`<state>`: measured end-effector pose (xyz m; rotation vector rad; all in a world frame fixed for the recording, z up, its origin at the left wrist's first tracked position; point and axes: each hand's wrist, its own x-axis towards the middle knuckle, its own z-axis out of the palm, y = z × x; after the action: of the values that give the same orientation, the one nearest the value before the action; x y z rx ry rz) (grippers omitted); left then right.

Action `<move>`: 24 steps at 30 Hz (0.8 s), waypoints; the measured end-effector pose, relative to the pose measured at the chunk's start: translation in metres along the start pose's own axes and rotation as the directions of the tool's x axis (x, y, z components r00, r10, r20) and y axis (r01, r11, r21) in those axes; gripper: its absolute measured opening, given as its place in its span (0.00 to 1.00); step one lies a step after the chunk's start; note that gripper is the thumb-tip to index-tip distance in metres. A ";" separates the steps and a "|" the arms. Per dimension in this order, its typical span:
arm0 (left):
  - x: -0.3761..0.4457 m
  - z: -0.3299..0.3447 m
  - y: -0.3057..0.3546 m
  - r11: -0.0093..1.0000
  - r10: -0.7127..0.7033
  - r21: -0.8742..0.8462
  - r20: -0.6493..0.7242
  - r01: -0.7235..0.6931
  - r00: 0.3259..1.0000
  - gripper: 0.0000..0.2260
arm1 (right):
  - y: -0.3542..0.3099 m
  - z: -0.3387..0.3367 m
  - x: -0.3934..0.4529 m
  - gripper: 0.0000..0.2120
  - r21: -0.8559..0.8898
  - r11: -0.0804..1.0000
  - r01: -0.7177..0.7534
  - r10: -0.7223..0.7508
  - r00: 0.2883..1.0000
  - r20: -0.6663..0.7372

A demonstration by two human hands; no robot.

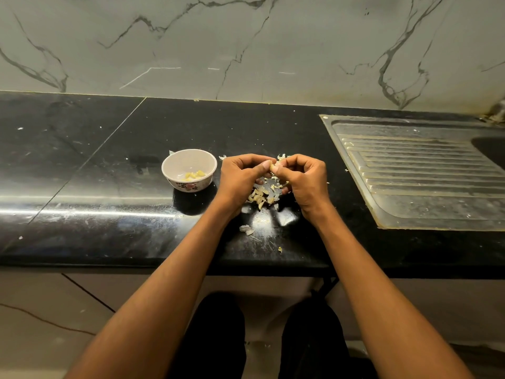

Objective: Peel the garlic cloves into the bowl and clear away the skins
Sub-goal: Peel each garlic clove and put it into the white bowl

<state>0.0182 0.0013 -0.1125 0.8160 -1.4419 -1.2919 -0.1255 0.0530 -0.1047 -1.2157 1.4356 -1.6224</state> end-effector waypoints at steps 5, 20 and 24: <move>0.000 -0.001 0.000 0.999 -0.017 -0.033 -0.001 0.017 1.000 0.04 | 0.000 0.000 0.000 0.06 0.002 1.000 0.000 0.000 1.000 0.023; -0.003 0.001 0.002 0.998 -0.048 -0.048 -0.084 0.044 0.995 0.02 | 0.005 0.003 0.003 0.05 -0.195 0.965 0.176 -0.185 0.982 -0.030; -0.003 0.001 0.003 0.998 -0.036 -0.045 -0.099 0.032 0.994 0.03 | 0.004 0.003 0.000 0.03 -0.294 0.909 0.296 -0.320 0.947 -0.037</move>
<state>0.0181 0.0052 -0.1101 0.8677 -1.3217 -1.2857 -0.1233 0.0509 -0.1085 -1.6252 1.6383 -1.7307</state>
